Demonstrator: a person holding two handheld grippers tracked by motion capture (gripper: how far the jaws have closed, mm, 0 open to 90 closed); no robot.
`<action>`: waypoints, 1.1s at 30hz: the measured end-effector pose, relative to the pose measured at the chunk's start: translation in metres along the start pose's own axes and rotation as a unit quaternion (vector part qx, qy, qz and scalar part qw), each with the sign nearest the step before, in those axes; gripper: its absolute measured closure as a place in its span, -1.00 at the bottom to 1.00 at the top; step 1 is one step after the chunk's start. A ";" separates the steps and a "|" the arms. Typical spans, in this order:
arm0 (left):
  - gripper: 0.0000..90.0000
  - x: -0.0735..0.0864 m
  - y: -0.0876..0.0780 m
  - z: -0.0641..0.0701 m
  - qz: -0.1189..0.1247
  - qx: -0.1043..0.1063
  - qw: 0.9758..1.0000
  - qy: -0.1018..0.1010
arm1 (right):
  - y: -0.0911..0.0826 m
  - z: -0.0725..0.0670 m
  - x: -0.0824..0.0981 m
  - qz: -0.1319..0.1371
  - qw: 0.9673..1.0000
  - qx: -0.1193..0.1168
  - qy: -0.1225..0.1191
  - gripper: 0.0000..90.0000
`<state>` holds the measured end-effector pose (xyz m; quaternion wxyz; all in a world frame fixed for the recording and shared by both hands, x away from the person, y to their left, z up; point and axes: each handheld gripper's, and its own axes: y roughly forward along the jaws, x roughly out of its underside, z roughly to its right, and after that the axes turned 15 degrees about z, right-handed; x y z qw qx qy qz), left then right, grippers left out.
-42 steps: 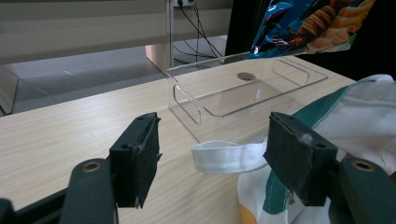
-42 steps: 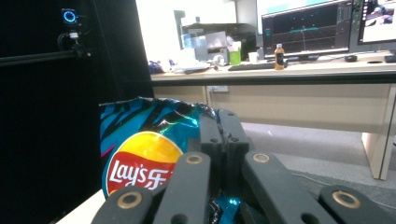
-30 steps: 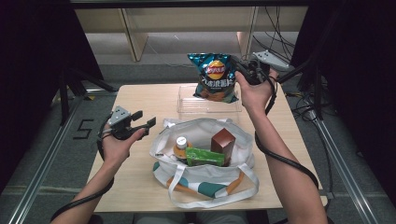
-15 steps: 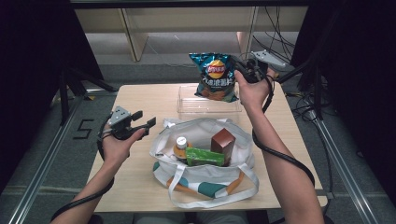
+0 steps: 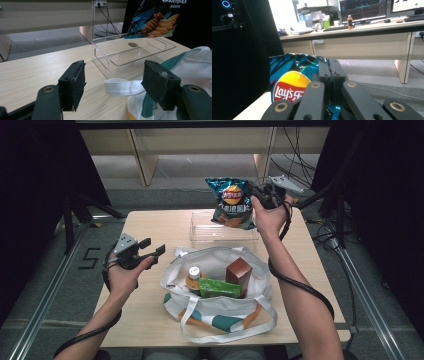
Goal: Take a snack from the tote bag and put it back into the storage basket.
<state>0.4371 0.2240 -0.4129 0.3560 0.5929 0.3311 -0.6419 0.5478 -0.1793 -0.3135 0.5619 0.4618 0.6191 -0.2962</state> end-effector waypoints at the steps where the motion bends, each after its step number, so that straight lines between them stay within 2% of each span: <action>1: -0.25 0.000 0.000 0.000 -0.001 0.001 1.000 0.005 | 0.001 0.000 0.000 -0.001 1.000 0.001 0.000 1.00; 5: -0.25 -0.001 0.000 0.000 -0.002 0.004 1.000 0.010 | 0.002 0.000 0.002 -0.004 1.000 0.002 0.005 1.00; 7: -0.25 -0.001 -0.001 -0.002 0.001 0.003 1.000 0.008 | 0.003 0.002 0.002 0.000 1.000 0.002 0.004 1.00; 8: -0.25 -0.001 -0.002 -0.003 0.000 -0.004 1.000 0.001 | 0.003 0.003 0.003 0.000 1.000 0.004 0.001 1.00; 12: -0.25 -0.001 -0.002 -0.003 0.001 -0.005 1.000 0.000 | 0.005 0.005 0.005 -0.001 1.000 0.003 -0.006 1.00; 16: -0.25 -0.002 -0.002 -0.003 0.002 -0.004 1.000 0.002 | 0.006 0.004 0.005 -0.005 1.000 0.011 0.005 1.00; 17: -0.25 -0.002 -0.002 -0.003 0.002 -0.003 1.000 0.002 | 0.006 0.004 0.005 -0.004 1.000 0.009 -0.001 1.00; 21: -0.25 0.000 -0.002 -0.003 0.000 -0.005 1.000 -0.001 | 0.009 0.004 0.006 0.000 1.000 0.012 0.004 1.00; 22: -0.25 0.000 -0.002 -0.003 -0.001 -0.003 1.000 0.001 | 0.010 0.004 0.007 -0.008 1.000 0.017 0.008 1.00; 26: -0.25 0.001 -0.001 -0.003 -0.002 0.000 1.000 0.008 | 0.013 0.006 0.012 -0.013 1.000 0.021 0.002 1.00; 33: -0.25 0.003 -0.001 -0.003 -0.003 -0.001 1.000 0.004 | 0.018 0.005 0.018 -0.017 0.999 0.027 0.011 1.00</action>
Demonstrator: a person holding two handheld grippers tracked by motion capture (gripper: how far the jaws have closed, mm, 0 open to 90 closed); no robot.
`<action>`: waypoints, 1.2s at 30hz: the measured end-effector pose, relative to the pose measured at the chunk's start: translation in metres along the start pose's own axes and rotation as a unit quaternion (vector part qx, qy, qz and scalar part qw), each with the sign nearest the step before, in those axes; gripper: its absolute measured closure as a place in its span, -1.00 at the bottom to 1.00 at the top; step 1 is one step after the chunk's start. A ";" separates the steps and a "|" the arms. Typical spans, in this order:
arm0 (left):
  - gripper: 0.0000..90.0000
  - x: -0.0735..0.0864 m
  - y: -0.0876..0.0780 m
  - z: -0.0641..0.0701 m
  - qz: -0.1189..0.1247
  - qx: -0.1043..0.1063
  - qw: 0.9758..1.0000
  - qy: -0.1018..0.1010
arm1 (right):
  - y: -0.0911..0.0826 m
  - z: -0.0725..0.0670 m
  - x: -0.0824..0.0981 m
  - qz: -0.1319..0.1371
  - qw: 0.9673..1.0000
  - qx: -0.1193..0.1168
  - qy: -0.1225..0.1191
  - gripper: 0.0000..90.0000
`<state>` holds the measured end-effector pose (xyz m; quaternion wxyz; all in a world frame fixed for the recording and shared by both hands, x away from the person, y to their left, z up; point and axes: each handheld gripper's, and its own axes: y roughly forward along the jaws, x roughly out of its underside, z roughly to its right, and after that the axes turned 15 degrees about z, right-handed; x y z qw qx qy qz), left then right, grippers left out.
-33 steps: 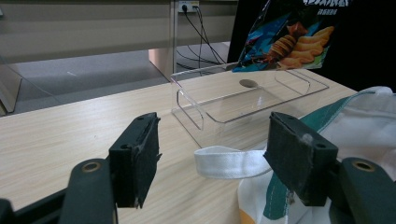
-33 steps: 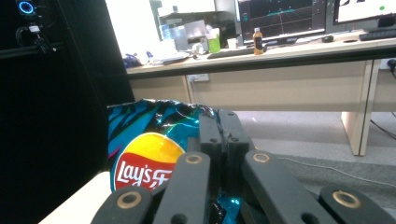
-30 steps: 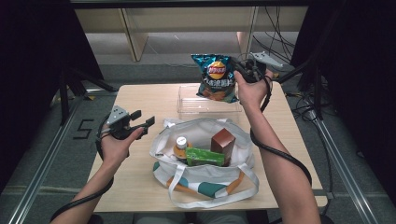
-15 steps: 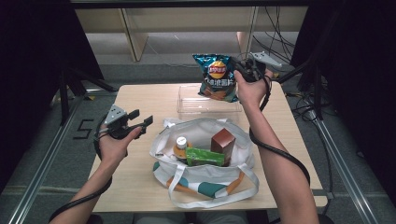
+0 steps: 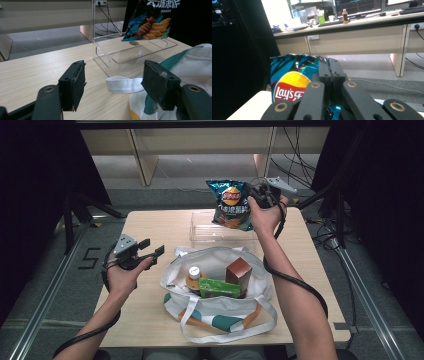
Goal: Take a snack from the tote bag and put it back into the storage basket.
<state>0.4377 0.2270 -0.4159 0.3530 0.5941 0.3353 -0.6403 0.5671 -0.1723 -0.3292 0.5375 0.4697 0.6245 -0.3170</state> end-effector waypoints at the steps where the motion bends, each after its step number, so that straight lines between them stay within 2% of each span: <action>1: -0.25 0.000 0.001 0.000 0.002 0.002 1.000 0.003 | 0.002 0.001 0.001 0.004 1.000 -0.002 -0.004 1.00; 4: -0.25 0.000 0.001 0.001 0.000 0.000 1.000 -0.002 | 0.003 -0.001 0.002 -0.003 1.000 -0.001 -0.004 1.00; 5: -0.25 0.000 0.001 0.001 0.000 0.003 1.000 0.006 | 0.004 -0.001 0.002 -0.001 1.000 -0.006 -0.008 1.00; 6: -0.25 0.000 0.001 0.002 0.000 0.003 1.000 0.002 | 0.005 -0.003 0.003 -0.001 1.000 -0.003 0.003 1.00; 12: -0.25 -0.001 0.001 0.001 0.002 0.003 1.000 0.001 | 0.011 -0.003 0.008 0.000 1.000 -0.005 -0.005 1.00; 13: -0.24 -0.001 0.002 0.001 0.001 0.004 1.000 0.005 | 0.011 -0.005 0.008 -0.003 1.000 -0.002 0.005 1.00; 14: -0.24 -0.001 0.002 0.001 0.001 0.004 1.000 0.005 | 0.011 -0.005 0.008 -0.003 1.000 -0.002 0.005 1.00; 15: -0.24 -0.001 0.002 0.001 0.002 0.004 1.000 0.003 | 0.012 -0.003 0.008 -0.005 1.000 -0.005 -0.006 1.00; 16: -0.24 -0.001 0.002 0.000 0.001 0.003 1.000 0.003 | 0.012 -0.004 0.008 -0.008 1.000 -0.002 0.001 1.00; 21: -0.24 -0.001 0.001 -0.001 0.002 -0.001 1.000 -0.001 | 0.016 -0.001 0.009 -0.009 1.000 -0.004 -0.012 1.00; 22: -0.24 -0.001 0.001 -0.001 0.002 -0.001 1.000 -0.002 | 0.016 -0.003 0.010 -0.011 1.000 0.001 -0.002 1.00; 26: -0.24 -0.001 0.002 0.000 0.000 0.002 1.000 0.004 | 0.017 -0.001 0.011 -0.019 1.000 0.004 -0.001 1.00; 27: -0.24 -0.001 0.002 0.000 0.000 0.003 1.000 0.005 | 0.017 0.001 0.012 -0.016 1.000 -0.001 -0.009 1.00; 29: -0.24 -0.001 0.003 0.001 0.000 0.002 1.000 0.003 | 0.017 0.002 0.013 -0.021 1.000 0.006 0.003 1.00; 30: -0.24 -0.001 0.003 0.001 0.000 0.002 1.000 0.004 | 0.019 0.004 0.014 -0.017 1.000 0.002 -0.003 1.00; 33: -0.24 -0.001 0.003 0.001 0.000 0.005 1.000 0.006 | 0.020 0.002 0.015 -0.019 1.000 0.006 0.003 1.00; 34: -0.24 -0.001 0.003 0.001 0.000 0.005 1.000 0.006 | 0.021 0.004 0.015 -0.016 1.000 0.001 -0.005 1.00; 36: -0.24 -0.001 0.002 0.002 0.000 0.003 1.000 0.003 | 0.022 0.004 0.015 -0.016 1.000 0.001 -0.006 1.00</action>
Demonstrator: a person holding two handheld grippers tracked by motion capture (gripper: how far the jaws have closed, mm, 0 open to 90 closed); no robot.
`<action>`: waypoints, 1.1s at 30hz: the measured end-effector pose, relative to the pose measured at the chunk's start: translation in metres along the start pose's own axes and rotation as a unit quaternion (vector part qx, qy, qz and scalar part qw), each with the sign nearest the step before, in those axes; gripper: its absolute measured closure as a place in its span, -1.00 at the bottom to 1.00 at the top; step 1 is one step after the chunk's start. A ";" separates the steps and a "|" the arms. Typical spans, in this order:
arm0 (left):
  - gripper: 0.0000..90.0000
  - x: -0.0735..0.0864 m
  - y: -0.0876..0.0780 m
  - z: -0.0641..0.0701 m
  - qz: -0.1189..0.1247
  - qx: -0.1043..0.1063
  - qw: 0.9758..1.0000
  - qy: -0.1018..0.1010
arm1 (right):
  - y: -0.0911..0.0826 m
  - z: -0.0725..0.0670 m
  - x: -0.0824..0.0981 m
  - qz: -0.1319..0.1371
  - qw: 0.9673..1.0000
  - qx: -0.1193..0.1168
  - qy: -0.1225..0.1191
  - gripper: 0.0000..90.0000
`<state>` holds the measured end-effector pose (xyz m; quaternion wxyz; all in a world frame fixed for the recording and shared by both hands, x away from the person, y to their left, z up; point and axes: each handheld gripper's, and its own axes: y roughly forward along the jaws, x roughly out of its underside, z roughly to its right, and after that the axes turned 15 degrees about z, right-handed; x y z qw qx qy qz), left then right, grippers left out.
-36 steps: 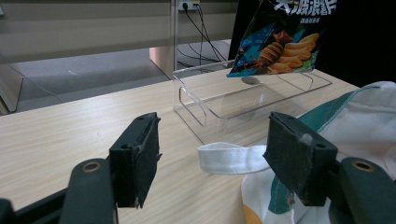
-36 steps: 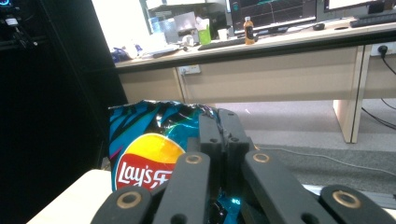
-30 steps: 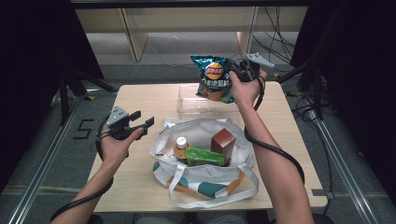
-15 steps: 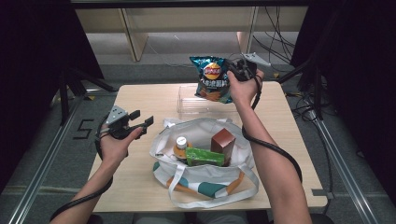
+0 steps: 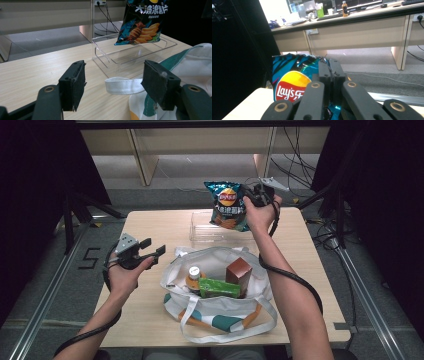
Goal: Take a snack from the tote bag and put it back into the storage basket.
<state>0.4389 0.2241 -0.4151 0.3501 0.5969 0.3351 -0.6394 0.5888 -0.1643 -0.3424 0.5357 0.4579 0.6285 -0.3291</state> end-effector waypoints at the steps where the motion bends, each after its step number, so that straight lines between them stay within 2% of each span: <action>1: -0.24 0.000 0.000 0.000 0.000 0.001 1.000 0.001 | 0.000 -0.001 0.000 -0.002 1.000 0.002 0.007 1.00; 9: -0.24 -0.001 -0.001 0.000 0.000 0.000 1.000 0.003 | 0.005 -0.003 0.002 -0.006 1.000 0.013 0.023 1.00; 10: -0.24 -0.001 -0.001 0.000 0.001 -0.001 1.000 0.000 | 0.007 -0.002 0.002 -0.005 1.000 0.005 0.012 1.00; 12: -0.24 -0.001 -0.001 -0.002 0.002 -0.001 1.000 0.001 | 0.007 -0.002 0.001 -0.003 1.000 0.006 0.013 1.00; 16: -0.24 -0.001 -0.001 -0.001 0.002 -0.002 1.000 0.000 | 0.009 -0.005 0.004 -0.008 1.000 0.010 0.027 1.00; 19: -0.24 -0.001 0.000 -0.001 0.007 0.005 1.000 0.007 | 0.011 -0.003 0.006 -0.005 1.000 0.010 0.027 1.00; 21: -0.24 -0.001 -0.001 0.000 0.001 -0.001 1.000 0.001 | 0.012 -0.004 0.007 -0.006 1.000 0.012 0.026 1.00; 22: -0.24 -0.001 0.000 0.000 0.003 0.001 1.000 0.003 | 0.013 -0.003 0.008 -0.007 1.000 0.007 0.016 1.00; 23: -0.24 -0.002 -0.001 0.000 0.003 0.000 1.000 0.002 | 0.014 -0.005 0.009 -0.010 0.999 0.010 0.029 1.00; 24: -0.24 -0.002 -0.001 0.000 0.003 0.000 1.000 0.002 | 0.014 -0.005 0.009 -0.010 0.999 0.010 0.029 1.00; 25: -0.24 -0.001 -0.001 -0.001 0.003 -0.001 1.000 0.001 | 0.017 -0.003 0.010 -0.008 1.000 0.003 0.013 1.00; 26: -0.24 -0.001 -0.001 -0.001 0.003 -0.001 1.000 0.001 | 0.017 -0.003 0.010 -0.008 1.000 0.003 0.013 1.00; 28: -0.24 -0.001 -0.002 -0.002 0.001 -0.003 1.000 -0.001 | 0.017 -0.005 0.011 -0.009 0.999 0.012 0.033 1.00; 29: -0.24 -0.001 -0.002 -0.002 0.001 -0.003 1.000 -0.002 | 0.017 -0.005 0.011 -0.009 0.999 0.012 0.033 1.00; 30: -0.24 -0.001 -0.001 -0.001 0.002 -0.002 1.000 -0.001 | 0.018 -0.003 0.011 -0.010 1.000 0.009 0.021 1.00; 31: -0.24 -0.001 -0.001 -0.001 0.003 0.000 1.000 -0.001 | 0.018 -0.005 0.012 -0.014 0.999 0.013 0.027 1.00; 33: -0.25 -0.002 -0.001 -0.001 0.003 0.000 1.000 0.000 | 0.018 -0.005 0.013 -0.013 1.000 0.011 0.023 1.00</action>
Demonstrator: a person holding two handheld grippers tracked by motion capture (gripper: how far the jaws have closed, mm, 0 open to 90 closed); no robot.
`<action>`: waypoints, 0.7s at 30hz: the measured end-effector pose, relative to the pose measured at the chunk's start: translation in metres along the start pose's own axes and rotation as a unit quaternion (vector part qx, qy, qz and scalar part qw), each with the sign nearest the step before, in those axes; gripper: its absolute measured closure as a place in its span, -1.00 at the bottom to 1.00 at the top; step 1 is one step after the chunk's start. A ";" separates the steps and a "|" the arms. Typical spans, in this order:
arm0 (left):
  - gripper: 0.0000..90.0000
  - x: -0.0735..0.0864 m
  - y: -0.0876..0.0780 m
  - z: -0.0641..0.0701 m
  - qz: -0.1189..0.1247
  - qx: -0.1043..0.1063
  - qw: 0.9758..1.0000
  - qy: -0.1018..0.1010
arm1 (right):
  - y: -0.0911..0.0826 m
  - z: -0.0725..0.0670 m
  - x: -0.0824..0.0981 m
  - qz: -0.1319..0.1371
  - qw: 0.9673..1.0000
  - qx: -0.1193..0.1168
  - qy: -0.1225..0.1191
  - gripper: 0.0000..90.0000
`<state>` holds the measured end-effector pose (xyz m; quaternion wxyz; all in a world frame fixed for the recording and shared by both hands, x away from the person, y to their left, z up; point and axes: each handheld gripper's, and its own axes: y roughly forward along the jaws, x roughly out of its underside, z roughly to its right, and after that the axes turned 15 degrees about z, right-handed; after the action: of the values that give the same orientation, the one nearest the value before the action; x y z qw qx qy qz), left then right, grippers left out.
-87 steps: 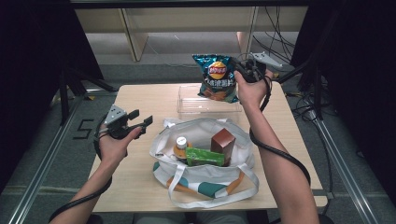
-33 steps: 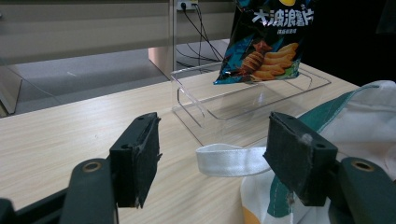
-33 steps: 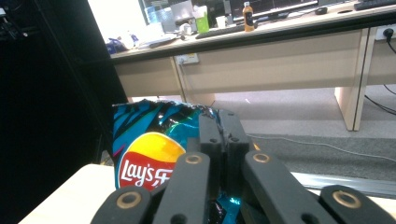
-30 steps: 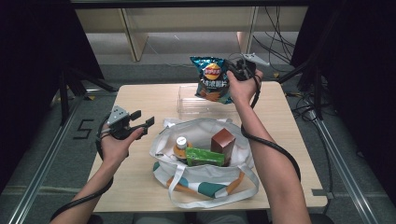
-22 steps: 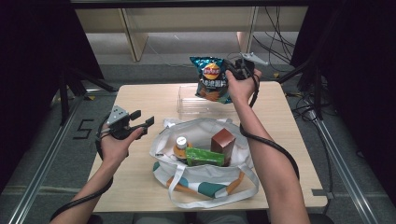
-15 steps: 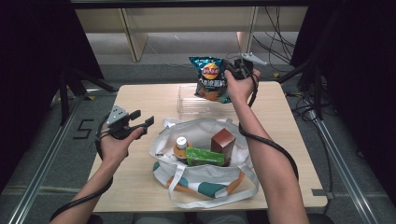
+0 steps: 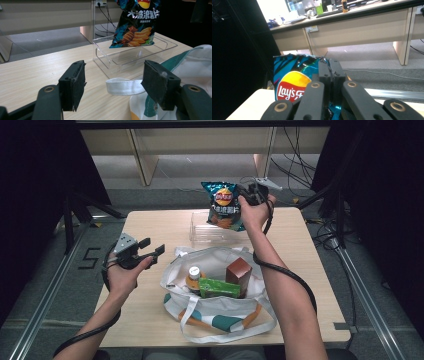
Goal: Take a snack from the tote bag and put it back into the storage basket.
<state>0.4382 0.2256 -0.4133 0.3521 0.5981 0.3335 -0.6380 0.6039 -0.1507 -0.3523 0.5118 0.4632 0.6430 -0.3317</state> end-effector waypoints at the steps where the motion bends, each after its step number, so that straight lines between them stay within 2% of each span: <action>1: -0.25 0.000 0.000 0.000 0.001 0.001 1.000 0.000 | 0.000 0.000 0.000 -0.002 1.000 0.000 -0.002 1.00; 3: -0.25 -0.001 -0.001 0.000 0.002 0.000 1.000 0.002 | 0.000 -0.001 0.002 -0.006 1.000 0.003 0.006 1.00; 4: -0.25 -0.002 -0.002 0.001 0.003 -0.004 1.000 -0.004 | 0.000 0.000 0.002 -0.006 1.000 0.005 0.009 1.00; 12: -0.25 0.000 0.000 0.001 -0.001 0.004 1.000 0.003 | 0.002 0.000 0.004 -0.009 1.000 0.007 0.004 1.00; 13: -0.25 0.000 0.001 0.001 -0.001 0.004 1.000 0.003 | 0.002 0.000 0.004 -0.010 1.000 0.008 0.010 1.00; 21: -0.25 0.002 0.001 0.002 -0.005 0.005 1.000 0.003 | 0.005 0.008 0.009 -0.005 1.000 0.007 -0.006 1.00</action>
<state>0.4381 0.2231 -0.4148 0.3451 0.6002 0.3344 -0.6394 0.6109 -0.1535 -0.3623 0.5102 0.4617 0.6402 -0.3417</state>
